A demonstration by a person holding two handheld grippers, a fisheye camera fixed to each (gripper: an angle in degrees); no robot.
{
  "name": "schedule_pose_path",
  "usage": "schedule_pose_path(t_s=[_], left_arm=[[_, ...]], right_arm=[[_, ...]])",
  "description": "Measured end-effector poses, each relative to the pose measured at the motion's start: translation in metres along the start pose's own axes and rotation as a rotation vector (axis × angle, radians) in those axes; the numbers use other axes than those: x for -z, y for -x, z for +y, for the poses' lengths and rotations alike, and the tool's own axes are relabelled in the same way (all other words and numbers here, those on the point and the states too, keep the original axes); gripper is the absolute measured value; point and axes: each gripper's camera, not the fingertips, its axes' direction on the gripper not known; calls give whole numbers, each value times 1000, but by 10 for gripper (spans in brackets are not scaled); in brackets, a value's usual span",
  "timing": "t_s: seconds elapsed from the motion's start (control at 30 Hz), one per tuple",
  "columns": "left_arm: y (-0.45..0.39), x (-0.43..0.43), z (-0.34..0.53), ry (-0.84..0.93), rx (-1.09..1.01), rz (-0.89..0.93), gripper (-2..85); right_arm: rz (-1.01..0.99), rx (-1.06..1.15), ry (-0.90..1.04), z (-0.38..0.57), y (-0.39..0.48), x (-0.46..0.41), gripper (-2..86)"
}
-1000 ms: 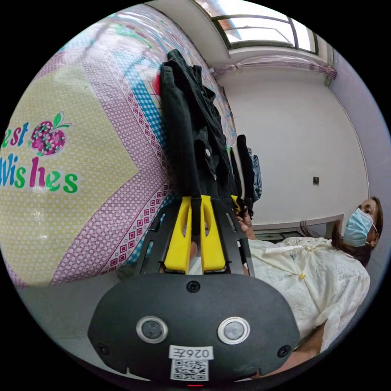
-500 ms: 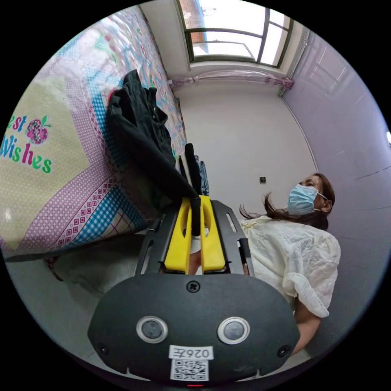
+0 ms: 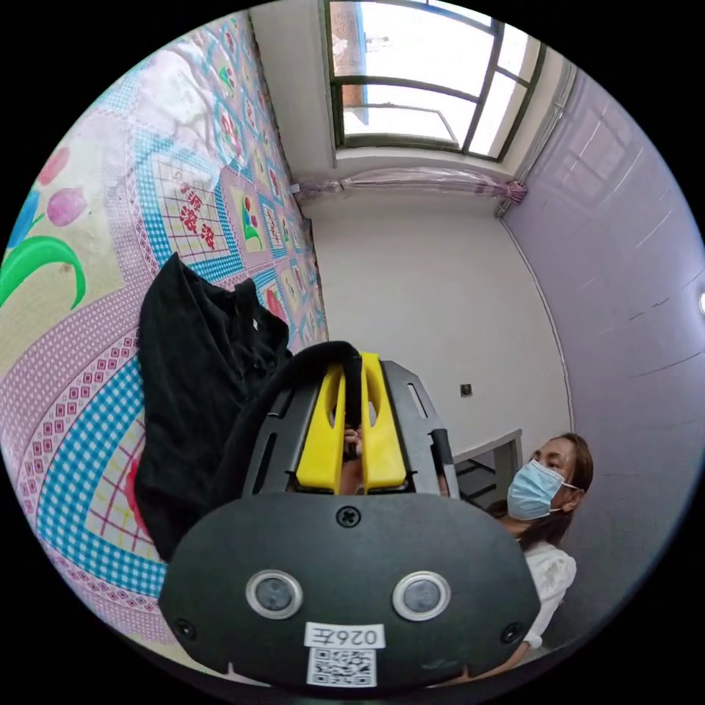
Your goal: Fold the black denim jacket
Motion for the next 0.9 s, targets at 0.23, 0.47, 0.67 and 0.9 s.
schedule_pose_path(t_s=[0.23, 0.47, 0.67, 0.9], left_arm=[[77, -39, -65, -36, 239, -122, 131], [32, -18, -20, -101, 53, -145, 7], [9, -153, 1, 228, -150, -376, -9], [65, -204, -5, 356, -20, -687, -10]], right_arm=[[59, -166, -19, -68, -56, -51, 80], [132, 69, -56, -14, -7, -59, 64], [508, 399, 111, 28, 63, -168, 7], [700, 382, 215, -8, 34, -222, -9]])
